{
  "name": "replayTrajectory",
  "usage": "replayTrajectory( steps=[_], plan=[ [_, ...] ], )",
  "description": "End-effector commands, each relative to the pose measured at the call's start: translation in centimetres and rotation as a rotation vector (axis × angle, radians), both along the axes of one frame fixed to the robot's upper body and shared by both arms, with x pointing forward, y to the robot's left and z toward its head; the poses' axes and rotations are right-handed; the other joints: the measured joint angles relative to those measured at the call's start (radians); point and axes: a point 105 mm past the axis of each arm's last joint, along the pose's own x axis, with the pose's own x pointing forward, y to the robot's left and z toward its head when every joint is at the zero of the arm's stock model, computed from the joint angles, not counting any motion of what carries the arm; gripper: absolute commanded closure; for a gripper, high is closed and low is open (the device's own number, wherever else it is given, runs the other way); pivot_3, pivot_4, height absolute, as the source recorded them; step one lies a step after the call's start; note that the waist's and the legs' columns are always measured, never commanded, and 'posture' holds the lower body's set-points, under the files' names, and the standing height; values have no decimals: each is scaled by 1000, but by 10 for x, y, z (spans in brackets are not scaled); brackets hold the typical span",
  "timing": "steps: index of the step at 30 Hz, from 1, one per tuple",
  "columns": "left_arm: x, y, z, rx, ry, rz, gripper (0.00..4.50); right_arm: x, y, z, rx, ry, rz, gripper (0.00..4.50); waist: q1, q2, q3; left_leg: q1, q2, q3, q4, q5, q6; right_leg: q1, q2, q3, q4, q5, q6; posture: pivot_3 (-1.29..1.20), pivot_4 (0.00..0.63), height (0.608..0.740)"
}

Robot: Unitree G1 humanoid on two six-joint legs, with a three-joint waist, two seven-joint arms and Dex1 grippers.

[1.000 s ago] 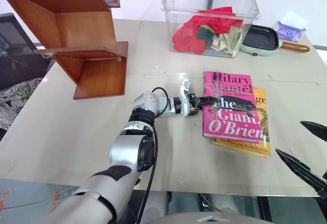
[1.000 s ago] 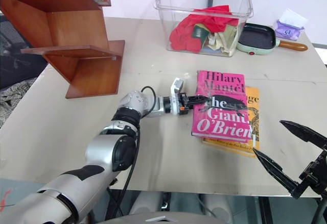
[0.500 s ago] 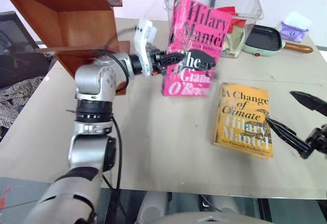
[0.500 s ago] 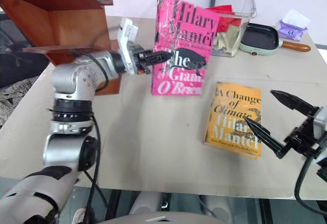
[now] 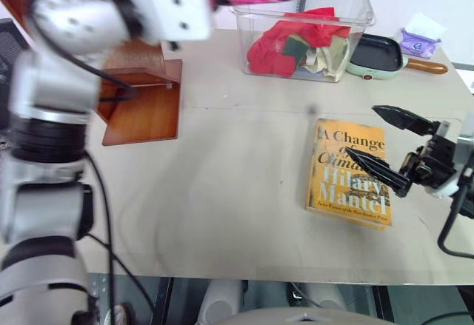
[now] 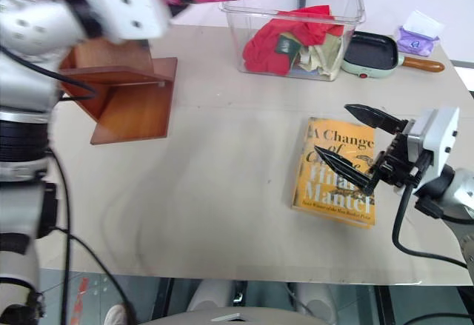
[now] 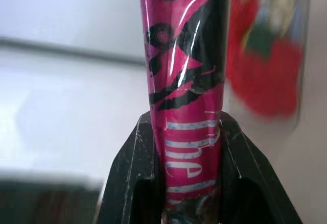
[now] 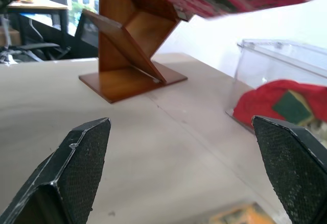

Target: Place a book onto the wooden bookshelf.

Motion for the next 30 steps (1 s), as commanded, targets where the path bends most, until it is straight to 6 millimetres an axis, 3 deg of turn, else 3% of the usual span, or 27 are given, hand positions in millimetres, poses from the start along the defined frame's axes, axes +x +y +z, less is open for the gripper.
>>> replayTrajectory(
  steps=[1,10,16,21,24,30],
  plan=[
    [-14,33,4,40,34,84,3851,2,5,3,-14,-30,42,0,-2,0,0,0,0,0,0,0,0,0,0,0,0,0,0,0,150,714],
    [-30,93,-13,97,165,332,3851,11,9,7,-13,-48,79,0,0,-1,1,-1,1,1,1,0,0,-2,0,-1,1,0,0,0,150,714],
    [-34,121,-25,132,262,432,3851,13,11,10,-13,-61,96,0,3,-1,1,-2,1,4,1,0,0,-1,0,-1,1,0,0,0,150,714],
    [-25,142,-41,96,350,491,3851,8,9,13,-6,-75,88,0,-9,-1,1,-1,1,6,1,0,0,-2,0,-1,2,0,0,0,150,714],
    [-13,159,-57,81,392,550,3851,-4,10,29,51,-131,110,0,-13,-1,1,-1,1,6,1,0,0,-2,1,0,3,0,0,0,150,714],
    [3,160,-66,60,421,557,3851,-22,15,49,127,-198,133,0,-22,0,0,2,2,9,0,0,0,-4,2,3,7,0,0,0,150,714]
  ],
)
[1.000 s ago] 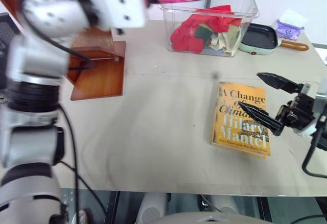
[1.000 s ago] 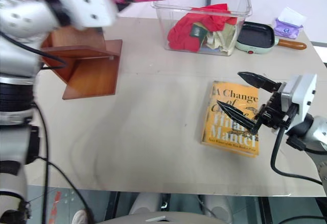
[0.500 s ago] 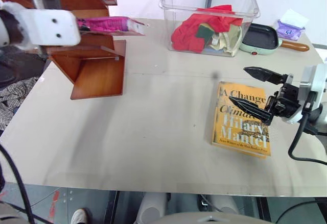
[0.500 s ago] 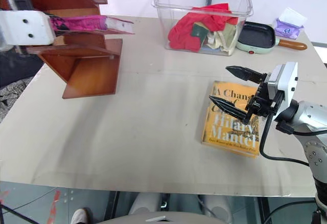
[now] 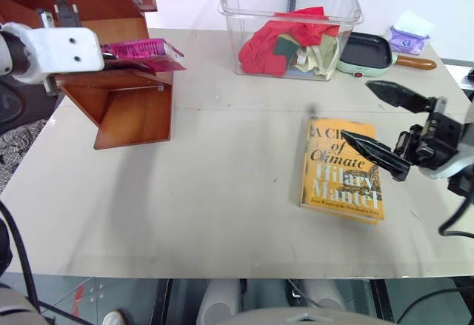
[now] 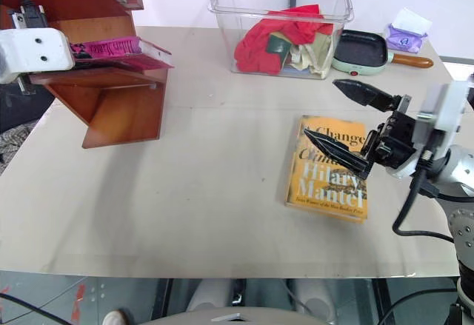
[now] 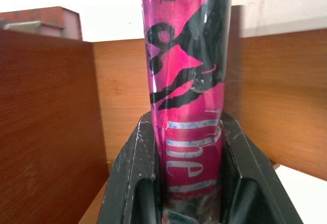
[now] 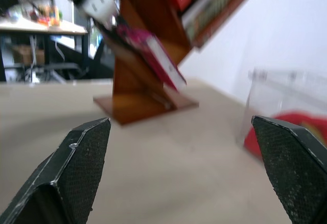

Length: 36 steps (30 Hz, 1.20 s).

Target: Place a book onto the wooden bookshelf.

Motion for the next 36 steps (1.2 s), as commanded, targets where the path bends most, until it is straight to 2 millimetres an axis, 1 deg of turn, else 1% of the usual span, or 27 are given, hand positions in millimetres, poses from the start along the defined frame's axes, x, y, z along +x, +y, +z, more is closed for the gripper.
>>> replayTrajectory(
  steps=[1,3,6,8,10,11,14,16,17,19,20,22,24,26,28,30,31,32,34,35,36],
  plan=[
    [12,24,-3,-19,11,106,3851,-26,7,32,86,-123,39,0,-1,2,-1,2,0,0,0,0,0,1,1,0,1,0,0,0,150,714],
    [15,24,-3,-21,15,103,3851,-28,8,34,92,-117,44,0,0,1,-1,13,3,2,-1,0,0,10,3,2,1,0,0,0,150,714],
    [17,28,-7,-30,37,119,3851,-23,6,35,102,-107,41,0,0,2,-2,14,4,4,-1,2,2,10,4,4,2,1,-1,0,150,714],
    [18,28,-3,-55,18,123,2800,-21,6,36,104,-105,41,0,0,2,-3,15,5,6,-1,2,2,10,5,5,2,1,-2,0,150,714],
    [17,27,1,-82,5,116,1932,-20,6,36,104,-104,42,0,-1,1,-3,14,6,7,-1,2,2,9,7,6,2,2,-3,0,150,714],
    [16,24,4,-99,-8,104,1356,-19,6,36,104,-104,43,0,-1,1,-3,14,8,7,-1,2,2,9,9,6,1,3,-5,0,150,714],
    [8,12,8,-167,-4,28,152,-16,5,34,98,-96,41,0,-1,1,-3,12,12,11,-1,2,2,7,9,8,-1,4,-6,0,150,714],
    [0,5,11,-231,6,-5,152,-13,4,32,91,-84,34,0,-1,1,-3,9,12,13,-1,1,2,4,8,9,-2,4,-6,0,150,714],
    [-7,-1,16,-316,23,-29,152,-9,0,30,83,-67,20,0,0,1,-3,8,13,14,-2,1,2,3,6,9,-2,3,-4,0,150,714],
    [-30,-23,31,-539,100,-100,152,0,-11,19,41,-16,-23,0,5,1,-3,4,12,16,-1,1,3,1,2,8,-3,2,-3,0,150,714],
    [-43,-39,35,-632,166,-155,152,5,-17,11,15,12,-48,0,8,0,-2,1,12,16,-1,1,3,-1,1,7,-3,2,-2,0,150,714],
    [-60,-63,36,-729,255,-220,152,10,-27,3,-13,40,-74,0,17,-7,-2,-8,12,15,2,1,3,-8,0,6,-2,2,-2,0,150,714],
    [-77,-99,36,-876,364,-345,152,14,-35,-2,-32,58,-101,0,22,-7,-2,-10,12,14,3,1,3,-8,-1,3,-3,2,-2,0,150,714],
    [-87,-128,27,-959,465,-434,152,18,-43,-6,-35,72,-136,0,26,-5,-3,-8,12,14,3,1,3,-7,-1,4,-2,2,-2,0,150,714],
    [-86,-147,17,-1025,481,-469,152,14,-47,-8,-53,70,-166,0,30,-3,-2,-4,11,13,3,1,3,-3,0,3,-2,2,-2,0,150,714],
    [-79,-166,-5,-1062,522,-474,152,6,-53,-14,-77,89,-198,0,34,-2,-3,-3,12,13,3,1,3,-2,1,1,-1,2,-2,0,150,714],
    [-78,-173,-13,-1071,534,-472,152,3,-57,-17,-85,97,-213,0,34,-1,-4,-3,12,13,2,1,3,-2,2,1,-1,2,-2,0,150,714],
    [-68,-180,-29,-1054,514,-435,152,1,-63,-23,-102,111,-236,0,34,-1,-3,-1,12,13,2,1,3,-1,3,1,0,2,-2,0,150,714],
    [-52,-184,-67,-1037,472,-366,152,-5,-79,-38,-147,145,-318,0,32,0,-4,0,12,13,2,2,2,-1,4,2,-1,2,-3,0,150,714],
    [-47,-183,-89,-1019,472,-322,152,-9,-87,-46,-170,164,-355,0,30,0,-5,2,12,13,2,2,2,0,4,5,0,2,-3,0,150,714],
    [-45,-181,-106,-1002,474,-296,152,-13,-97,-52,-180,185,-396,0,29,2,-6,2,11,13,1,2,2,0,4,6,-2,2,-3,0,150,714]
  ],
)
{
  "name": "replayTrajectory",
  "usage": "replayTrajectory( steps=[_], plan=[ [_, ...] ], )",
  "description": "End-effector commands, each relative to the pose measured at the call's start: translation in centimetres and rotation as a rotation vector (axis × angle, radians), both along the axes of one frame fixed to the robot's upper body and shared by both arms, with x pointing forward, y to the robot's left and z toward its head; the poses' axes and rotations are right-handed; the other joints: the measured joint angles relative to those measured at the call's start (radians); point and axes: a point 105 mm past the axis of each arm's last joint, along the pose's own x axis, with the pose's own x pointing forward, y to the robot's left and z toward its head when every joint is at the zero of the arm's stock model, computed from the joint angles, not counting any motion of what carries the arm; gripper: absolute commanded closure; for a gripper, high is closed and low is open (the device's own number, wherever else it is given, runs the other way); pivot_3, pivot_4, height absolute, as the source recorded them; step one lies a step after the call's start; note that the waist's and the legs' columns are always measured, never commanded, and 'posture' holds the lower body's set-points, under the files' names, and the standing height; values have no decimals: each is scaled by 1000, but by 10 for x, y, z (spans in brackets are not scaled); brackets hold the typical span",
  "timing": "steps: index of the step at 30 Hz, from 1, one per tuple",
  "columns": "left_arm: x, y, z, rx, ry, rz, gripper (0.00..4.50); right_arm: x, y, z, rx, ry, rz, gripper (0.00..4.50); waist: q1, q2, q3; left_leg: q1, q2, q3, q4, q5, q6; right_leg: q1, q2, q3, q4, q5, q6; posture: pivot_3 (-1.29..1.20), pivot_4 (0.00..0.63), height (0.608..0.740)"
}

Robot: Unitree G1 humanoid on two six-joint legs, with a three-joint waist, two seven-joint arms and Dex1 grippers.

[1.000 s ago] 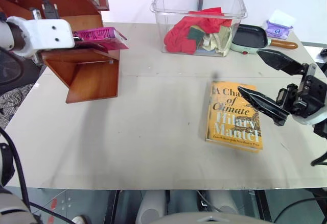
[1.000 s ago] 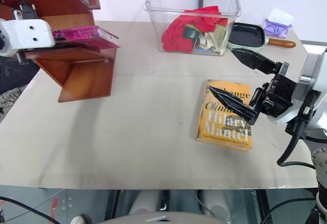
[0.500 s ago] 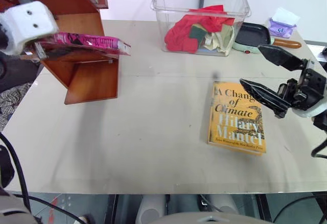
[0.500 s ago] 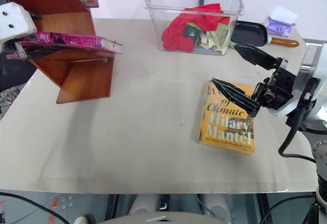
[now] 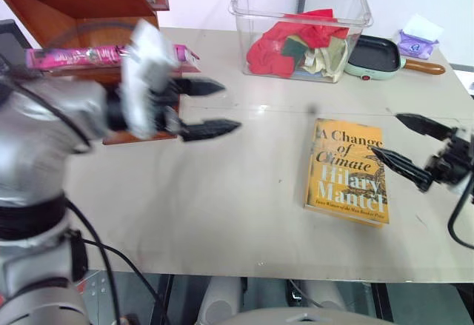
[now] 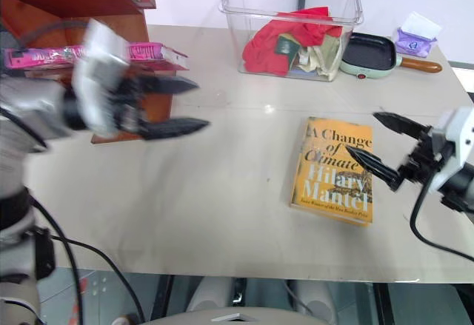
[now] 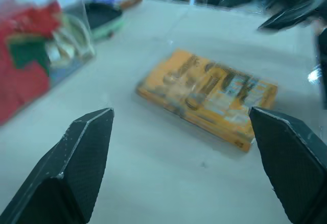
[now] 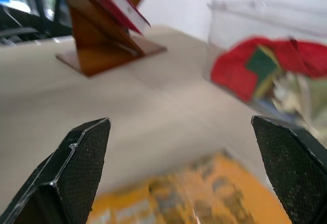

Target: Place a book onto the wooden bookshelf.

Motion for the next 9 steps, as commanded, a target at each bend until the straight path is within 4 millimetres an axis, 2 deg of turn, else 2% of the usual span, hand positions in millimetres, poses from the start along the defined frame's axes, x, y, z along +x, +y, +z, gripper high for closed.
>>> replayTrajectory(
  steps=[1,4,6,9],
  plan=[
    [12,6,-47,96,-50,107,152,-15,-34,-7,-83,-13,-141,0,-2,1,-1,2,-1,1,-1,0,0,1,-1,2,0,0,0,0,150,714],
    [17,30,-79,110,-18,206,152,-35,-62,-32,-148,72,-240,0,-2,0,0,4,0,2,-2,0,0,3,-1,3,-1,0,0,0,150,714],
    [16,41,-91,100,6,248,152,-47,-77,-43,-174,117,-283,0,0,0,0,4,0,2,-2,0,0,3,-1,3,-2,0,0,0,150,714],
    [13,45,-104,94,37,255,152,-52,-91,-49,-180,141,-319,0,-1,0,0,7,1,4,-2,0,0,5,-2,3,-2,-2,-2,0,150,714]
  ],
)
